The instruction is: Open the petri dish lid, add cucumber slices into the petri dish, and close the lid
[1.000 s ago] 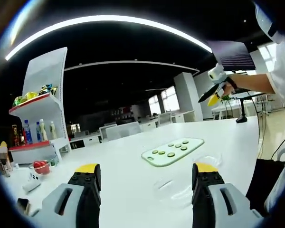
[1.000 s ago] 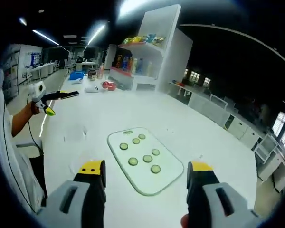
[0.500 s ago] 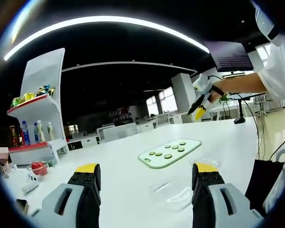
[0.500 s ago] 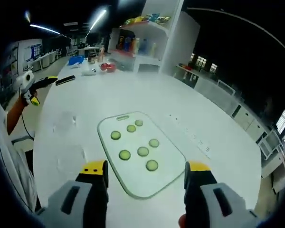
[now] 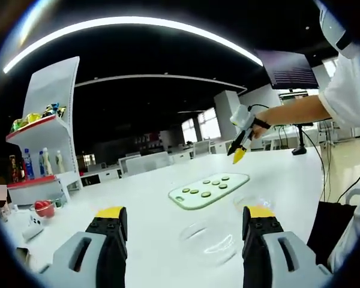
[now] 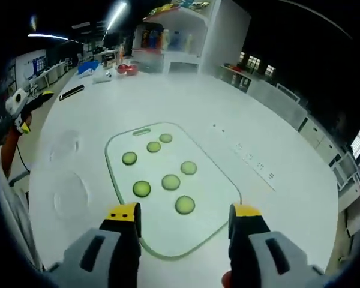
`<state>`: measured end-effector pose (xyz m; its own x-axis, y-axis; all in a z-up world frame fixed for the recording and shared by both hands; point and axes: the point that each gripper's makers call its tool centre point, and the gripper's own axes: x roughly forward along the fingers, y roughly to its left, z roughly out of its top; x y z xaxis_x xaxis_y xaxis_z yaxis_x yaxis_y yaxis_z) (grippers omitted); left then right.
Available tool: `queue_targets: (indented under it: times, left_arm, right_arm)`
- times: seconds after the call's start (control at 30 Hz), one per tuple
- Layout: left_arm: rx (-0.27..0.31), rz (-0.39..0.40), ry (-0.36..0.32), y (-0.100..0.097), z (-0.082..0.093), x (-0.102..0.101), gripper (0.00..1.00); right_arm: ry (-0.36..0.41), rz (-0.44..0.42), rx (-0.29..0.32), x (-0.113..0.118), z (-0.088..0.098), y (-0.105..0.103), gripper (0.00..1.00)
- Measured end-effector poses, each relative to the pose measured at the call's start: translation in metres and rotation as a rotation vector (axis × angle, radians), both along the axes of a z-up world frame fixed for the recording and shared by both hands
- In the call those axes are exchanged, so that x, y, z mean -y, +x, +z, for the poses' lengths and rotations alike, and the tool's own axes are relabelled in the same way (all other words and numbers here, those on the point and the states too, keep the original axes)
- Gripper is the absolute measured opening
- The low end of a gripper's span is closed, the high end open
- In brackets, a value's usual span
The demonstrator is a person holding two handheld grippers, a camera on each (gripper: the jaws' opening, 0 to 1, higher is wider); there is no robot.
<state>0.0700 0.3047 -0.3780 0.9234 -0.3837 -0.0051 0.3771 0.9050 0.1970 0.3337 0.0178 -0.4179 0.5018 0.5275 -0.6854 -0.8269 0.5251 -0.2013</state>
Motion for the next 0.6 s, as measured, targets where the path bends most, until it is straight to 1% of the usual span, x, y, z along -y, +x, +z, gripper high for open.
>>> queue_targets:
  times: [0.13, 0.3, 0.6]
  left_arm:
    - [0.000, -0.013, 0.003, 0.000, 0.000, 0.003, 0.79]
    - [-0.014, -0.024, 0.013, 0.002, -0.005, 0.006, 0.79]
    - [-0.026, -0.013, 0.017, 0.001, -0.007, 0.002, 0.78]
  right_arm:
    - [-0.009, -0.008, -0.021, 0.001, -0.012, 0.008, 0.57]
    - [-0.032, -0.019, -0.056, 0.000, -0.027, 0.010, 0.55]
    - [-0.042, -0.028, -0.085, -0.005, -0.041, 0.012, 0.53]
